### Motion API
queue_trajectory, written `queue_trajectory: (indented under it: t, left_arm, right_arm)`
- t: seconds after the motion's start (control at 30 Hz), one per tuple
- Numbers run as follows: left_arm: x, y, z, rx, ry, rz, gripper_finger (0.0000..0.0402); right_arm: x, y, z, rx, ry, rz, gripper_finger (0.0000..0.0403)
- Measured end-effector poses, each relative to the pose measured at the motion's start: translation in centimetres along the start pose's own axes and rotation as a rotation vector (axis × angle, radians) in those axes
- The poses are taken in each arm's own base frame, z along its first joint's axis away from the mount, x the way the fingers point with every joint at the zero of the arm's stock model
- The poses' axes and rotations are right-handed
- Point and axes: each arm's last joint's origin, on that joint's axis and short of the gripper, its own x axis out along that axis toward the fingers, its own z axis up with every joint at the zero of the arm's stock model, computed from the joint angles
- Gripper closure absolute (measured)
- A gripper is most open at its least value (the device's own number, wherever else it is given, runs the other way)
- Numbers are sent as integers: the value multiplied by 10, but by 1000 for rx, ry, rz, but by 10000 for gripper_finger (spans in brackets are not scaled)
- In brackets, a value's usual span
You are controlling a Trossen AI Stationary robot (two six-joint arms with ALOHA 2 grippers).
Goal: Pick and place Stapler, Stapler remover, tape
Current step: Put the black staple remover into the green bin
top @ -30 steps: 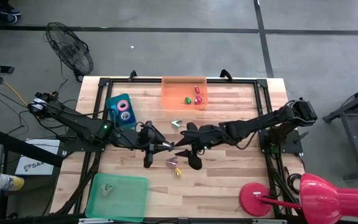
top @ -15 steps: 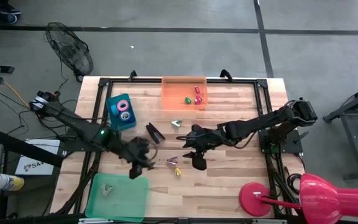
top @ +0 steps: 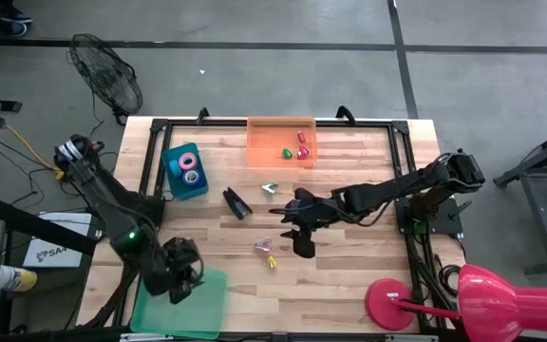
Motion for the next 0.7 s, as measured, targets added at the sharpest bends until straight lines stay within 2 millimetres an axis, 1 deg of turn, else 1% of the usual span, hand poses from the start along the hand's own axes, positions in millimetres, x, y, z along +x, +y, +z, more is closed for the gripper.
queue_trajectory:
  t: [0.2, 0.3, 0.47, 0.7]
  left_arm:
    - [14, 1, -21, -85, 68, 108, 322]
    - [21, 1, -27, -109, 108, 146, 308]
    - [29, 2, -31, -134, 175, 192, 290]
    - [29, 2, -32, -135, 192, 193, 285]
  right_arm:
    - [0, 0, -1, 73, 14, 5, 214]
    - [0, 0, -3, 87, 31, 5, 214]
    - [-2, -2, -6, 101, 65, -8, 214]
    - [-14, -3, -6, 129, 88, -19, 214]
